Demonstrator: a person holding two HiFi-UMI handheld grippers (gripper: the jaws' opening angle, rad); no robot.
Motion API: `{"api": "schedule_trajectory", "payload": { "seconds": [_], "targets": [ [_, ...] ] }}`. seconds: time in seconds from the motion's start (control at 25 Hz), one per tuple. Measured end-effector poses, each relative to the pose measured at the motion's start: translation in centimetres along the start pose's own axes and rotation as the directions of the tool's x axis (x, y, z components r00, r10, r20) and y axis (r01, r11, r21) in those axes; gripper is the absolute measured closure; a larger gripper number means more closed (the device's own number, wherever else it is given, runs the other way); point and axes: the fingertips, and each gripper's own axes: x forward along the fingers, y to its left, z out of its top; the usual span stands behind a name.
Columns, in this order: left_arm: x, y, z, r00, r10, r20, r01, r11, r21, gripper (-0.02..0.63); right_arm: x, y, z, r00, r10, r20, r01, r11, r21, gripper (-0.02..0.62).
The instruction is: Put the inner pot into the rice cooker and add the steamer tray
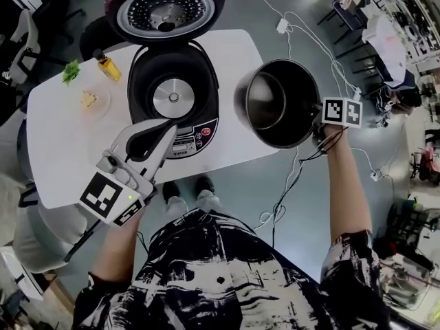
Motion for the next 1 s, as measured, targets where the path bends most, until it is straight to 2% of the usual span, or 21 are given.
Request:
{"api": "schedule_trajectory", "payload": {
  "seconds": [0.2, 0.4, 0.52, 0.64, 1.0],
  "targets": [
    [-1.2, -0.3, 0.8, 0.999, -0.002, 0.032, 0.002, 1.0, -0.002, 0.601, -2.6, 7.1, 6.5, 0.992, 0.102, 0.071, -0.095, 0.991, -0.09, 0.592],
    [-3.2, 0.2, 1.8, 0.998, 0.028, 0.06, -0.029, 1.0, 0.002, 0.601, -1.5, 15.7, 10.5, 0.976, 0.21, 0.063, -0.196, 0.965, -0.174, 0.592],
    [-5.0, 0.9, 2.0, 0.996, 0.063, 0.067, -0.063, 0.998, 0.001, 0.601, 1.0, 20.4, 10.7, 0.968, 0.252, 0.014, -0.244, 0.948, -0.205, 0.592],
    [-6.7, 1.3, 2.0, 0.993, 0.091, 0.068, -0.091, 0.996, 0.002, 0.601, 3.7, 23.3, 10.0, 0.966, 0.257, -0.035, -0.258, 0.944, -0.207, 0.592],
    [-10.5, 1.9, 1.5, 0.983, 0.163, 0.078, -0.163, 0.987, -0.008, 0.601, 9.1, 26.0, 7.6, 0.971, 0.199, -0.135, -0.227, 0.945, -0.234, 0.591]
  ]
}}
